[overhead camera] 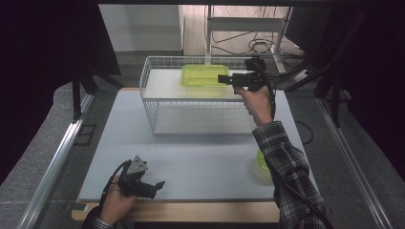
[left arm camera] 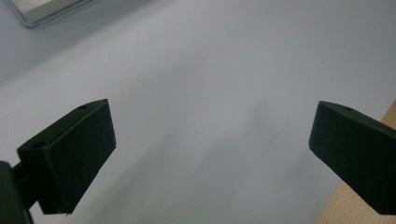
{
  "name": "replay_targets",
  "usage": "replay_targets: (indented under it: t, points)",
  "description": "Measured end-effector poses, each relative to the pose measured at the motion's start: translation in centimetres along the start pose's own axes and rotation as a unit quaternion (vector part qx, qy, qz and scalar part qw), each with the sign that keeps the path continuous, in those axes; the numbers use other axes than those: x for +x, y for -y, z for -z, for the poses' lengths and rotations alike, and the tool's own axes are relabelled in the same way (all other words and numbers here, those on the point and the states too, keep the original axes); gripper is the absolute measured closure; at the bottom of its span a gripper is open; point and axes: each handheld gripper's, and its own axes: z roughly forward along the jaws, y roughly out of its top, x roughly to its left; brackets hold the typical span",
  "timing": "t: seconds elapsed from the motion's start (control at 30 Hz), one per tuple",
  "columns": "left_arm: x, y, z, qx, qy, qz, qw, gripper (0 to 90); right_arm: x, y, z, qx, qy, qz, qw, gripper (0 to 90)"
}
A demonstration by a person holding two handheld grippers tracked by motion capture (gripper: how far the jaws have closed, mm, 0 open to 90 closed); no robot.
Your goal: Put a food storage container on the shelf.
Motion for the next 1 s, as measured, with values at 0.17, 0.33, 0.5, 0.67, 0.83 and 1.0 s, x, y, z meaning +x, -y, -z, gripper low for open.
replay_targets:
  t: [0.17,0.33,0.5,0.67,0.83,1.0]
  points:
    - [0.1,0.0,0.1,-0.005,0.005,0.009,0.9999,0.1,0.5,0.8,0.5,0.003,-0.008,0.019,0.9998,21.9]
    - [0.3,0.0,0.2,-0.018,0.011,0.021,0.9996,0.1,0.9,1.5,1.0,0.007,-0.011,0.035,0.9993,17.3]
    - [0.4,0.0,0.4,-0.022,0.005,0.019,0.9996,0.7,1.5,2.3,1.7,0.009,-0.012,0.059,0.9982,12.4]
    - [0.3,0.0,0.4,-0.019,-0.004,0.01,0.9998,0.8,1.9,3.2,2.3,0.01,-0.016,0.08,0.9966,9.0]
    - [0.2,-0.1,0.4,-0.016,-0.007,0.005,0.9998,0.8,2.1,4.1,2.9,0.011,-0.015,0.092,0.9956,6.8]
    - [0.2,-0.1,0.3,-0.013,-0.007,0.004,0.9999,0.8,2.0,5.0,3.3,0.015,-0.017,0.102,0.9946,5.5]
